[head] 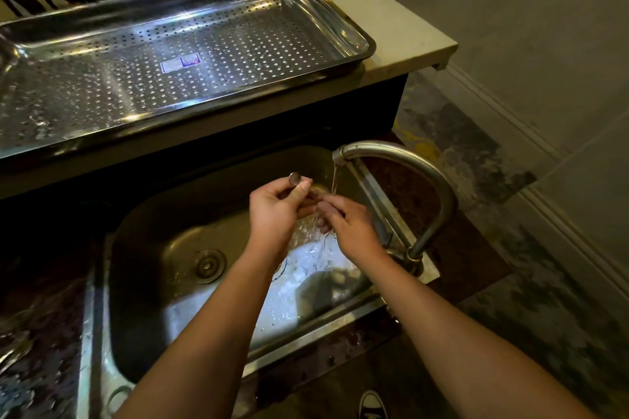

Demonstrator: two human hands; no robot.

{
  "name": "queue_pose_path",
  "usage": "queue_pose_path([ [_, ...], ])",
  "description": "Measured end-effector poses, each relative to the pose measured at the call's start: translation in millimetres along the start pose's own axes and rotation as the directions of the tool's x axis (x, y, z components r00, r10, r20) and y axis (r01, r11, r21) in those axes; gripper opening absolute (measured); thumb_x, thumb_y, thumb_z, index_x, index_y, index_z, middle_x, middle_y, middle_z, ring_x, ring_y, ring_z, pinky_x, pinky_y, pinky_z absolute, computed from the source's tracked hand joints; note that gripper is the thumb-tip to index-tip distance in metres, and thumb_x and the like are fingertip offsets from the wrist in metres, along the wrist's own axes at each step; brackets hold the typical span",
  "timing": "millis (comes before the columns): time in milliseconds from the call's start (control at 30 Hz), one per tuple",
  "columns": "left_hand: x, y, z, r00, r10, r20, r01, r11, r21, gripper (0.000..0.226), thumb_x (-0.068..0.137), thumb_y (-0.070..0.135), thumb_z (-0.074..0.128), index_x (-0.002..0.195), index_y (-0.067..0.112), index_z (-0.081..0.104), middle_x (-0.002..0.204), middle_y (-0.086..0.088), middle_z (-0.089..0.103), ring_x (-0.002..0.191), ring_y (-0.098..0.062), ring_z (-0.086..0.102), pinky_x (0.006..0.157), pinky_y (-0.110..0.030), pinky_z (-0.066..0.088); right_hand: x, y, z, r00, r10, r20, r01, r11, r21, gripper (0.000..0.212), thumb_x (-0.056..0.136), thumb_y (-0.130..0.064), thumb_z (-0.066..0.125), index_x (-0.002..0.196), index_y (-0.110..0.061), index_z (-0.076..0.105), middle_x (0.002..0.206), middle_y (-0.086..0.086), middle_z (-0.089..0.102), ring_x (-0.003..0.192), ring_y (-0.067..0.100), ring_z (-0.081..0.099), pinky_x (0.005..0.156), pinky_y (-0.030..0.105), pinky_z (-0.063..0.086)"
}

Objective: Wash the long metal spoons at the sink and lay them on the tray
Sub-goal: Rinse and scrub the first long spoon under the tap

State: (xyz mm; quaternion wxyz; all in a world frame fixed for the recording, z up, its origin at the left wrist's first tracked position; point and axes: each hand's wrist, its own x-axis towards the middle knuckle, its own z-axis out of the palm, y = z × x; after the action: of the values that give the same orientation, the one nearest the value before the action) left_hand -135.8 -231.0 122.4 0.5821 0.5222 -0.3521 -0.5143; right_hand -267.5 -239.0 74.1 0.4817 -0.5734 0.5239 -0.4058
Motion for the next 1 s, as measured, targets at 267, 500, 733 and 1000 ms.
queue_pose_path([
  [267,-0.8,14.1,-15.7,0.996,0.017,-0.083,-0.027,0.993,-0.119,0.010,0.092,0.011,0.062,0.093,0.006,0.070,0.086,-0.017,0.072,0.087,-0.031,0.071,0.074,-0.034,0.061,11.8,-12.7,7.0,0.996,-0.053,0.069,0.063,0.986,-0.154,0.021,0.097,-0.039,0.052,0.096,-0.028,0.069,0.087,-0.009,0.066,0.080,0.010,0.061,0.069,0.034,0.050],
  [500,-2.7,20.0,-34.9,0.967,-0.058,-0.248,-0.015,0.959,-0.284,0.009,0.094,0.011,0.059,0.093,0.006,0.066,0.080,-0.011,0.071,0.081,-0.026,0.071,0.074,-0.035,0.061,10.9,-13.6,10.1,0.978,-0.172,0.120,0.205,0.907,-0.368,0.019,0.099,-0.030,0.052,0.092,-0.020,0.066,0.089,0.001,0.063,0.083,0.016,0.055,0.069,0.033,0.043],
  [733,-2.0,26.3,-53.8,0.942,-0.063,-0.329,-0.047,0.948,-0.316,0.011,0.096,0.009,0.056,0.090,0.005,0.063,0.080,-0.014,0.068,0.076,-0.024,0.072,0.075,-0.038,0.061,10.9,-9.1,0.9,0.991,-0.018,0.129,0.072,0.902,-0.426,0.021,0.100,-0.033,0.050,0.092,-0.022,0.065,0.092,0.000,0.066,0.084,0.019,0.060,0.067,0.035,0.046],
  [1000,-2.9,12.0,-89.0,0.860,-0.275,-0.431,0.008,0.850,-0.527,0.009,0.096,0.006,0.054,0.100,0.001,0.060,0.100,-0.021,0.065,0.088,-0.032,0.073,0.076,-0.040,0.061,18.6,-13.5,-2.5,0.940,0.331,-0.078,-0.279,0.882,0.379,0.016,0.093,-0.021,0.066,0.097,-0.006,0.068,0.061,0.001,0.060,0.051,0.011,0.054,0.051,0.023,0.053],
])
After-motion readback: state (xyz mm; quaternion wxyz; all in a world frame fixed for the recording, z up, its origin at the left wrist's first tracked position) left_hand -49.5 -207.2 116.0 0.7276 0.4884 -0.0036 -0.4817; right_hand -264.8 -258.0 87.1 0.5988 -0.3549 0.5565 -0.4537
